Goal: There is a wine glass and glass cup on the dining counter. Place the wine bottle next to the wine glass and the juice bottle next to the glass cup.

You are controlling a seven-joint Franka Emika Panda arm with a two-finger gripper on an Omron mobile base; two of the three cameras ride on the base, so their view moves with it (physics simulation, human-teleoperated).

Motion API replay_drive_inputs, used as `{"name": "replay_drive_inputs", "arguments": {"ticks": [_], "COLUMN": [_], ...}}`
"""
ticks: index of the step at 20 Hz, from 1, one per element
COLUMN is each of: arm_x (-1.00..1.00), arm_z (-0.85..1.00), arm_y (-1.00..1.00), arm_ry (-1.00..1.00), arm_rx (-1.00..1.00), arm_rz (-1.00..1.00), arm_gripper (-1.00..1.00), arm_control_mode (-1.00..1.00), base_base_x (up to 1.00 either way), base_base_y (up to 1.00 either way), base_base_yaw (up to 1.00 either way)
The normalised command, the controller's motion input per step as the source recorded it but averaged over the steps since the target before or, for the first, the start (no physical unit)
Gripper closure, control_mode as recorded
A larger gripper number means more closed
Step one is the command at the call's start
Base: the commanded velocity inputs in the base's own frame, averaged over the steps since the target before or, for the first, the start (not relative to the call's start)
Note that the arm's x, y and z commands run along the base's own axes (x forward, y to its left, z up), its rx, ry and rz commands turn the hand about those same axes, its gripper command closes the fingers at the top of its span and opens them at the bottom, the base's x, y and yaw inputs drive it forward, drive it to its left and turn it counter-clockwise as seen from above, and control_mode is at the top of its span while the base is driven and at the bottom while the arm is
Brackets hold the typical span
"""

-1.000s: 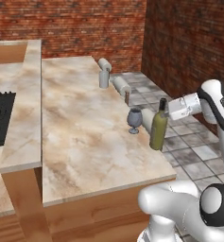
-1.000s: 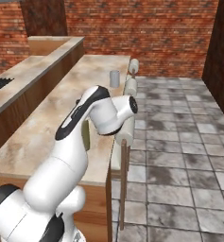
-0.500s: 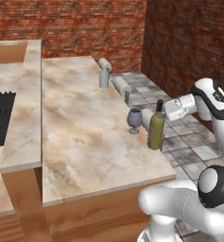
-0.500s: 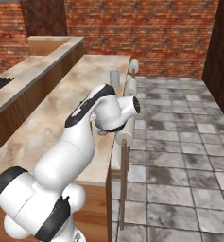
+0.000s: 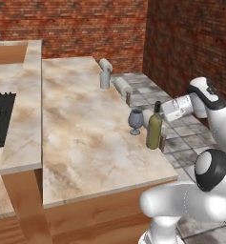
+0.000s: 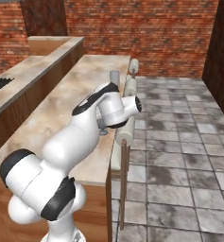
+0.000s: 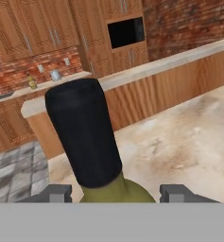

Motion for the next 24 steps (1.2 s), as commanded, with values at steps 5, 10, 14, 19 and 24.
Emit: {"name": "replay_drive_inputs", "arguments": {"ticks": [5, 10, 14, 19, 24], "arm_x": [0.25, 0.20, 0.20, 0.12, 0.12], "arm_z": [-0.08, -0.08, -0.13, -0.15, -0.15], "arm_y": [-0.03, 0.00, 0.00, 0.00, 0.00], "arm_ry": [0.00, 0.00, 0.00, 0.00, 0.00], "arm_rx": [0.00, 0.00, 0.00, 0.00, 0.00], "arm_rz": [0.02, 0.00, 0.00, 0.00, 0.00], "arm_gripper": [1.00, 1.00, 1.00, 1.00, 1.00], "arm_control_mode": [-1.00, -1.00, -1.00, -1.00, -1.00], "base_base_x": [0.00, 0.00, 0.00, 0.00, 0.00], "base_base_y": [0.00, 0.00, 0.00, 0.00, 0.00], "base_base_yaw": [0.00, 0.00, 0.00, 0.00, 0.00]}}
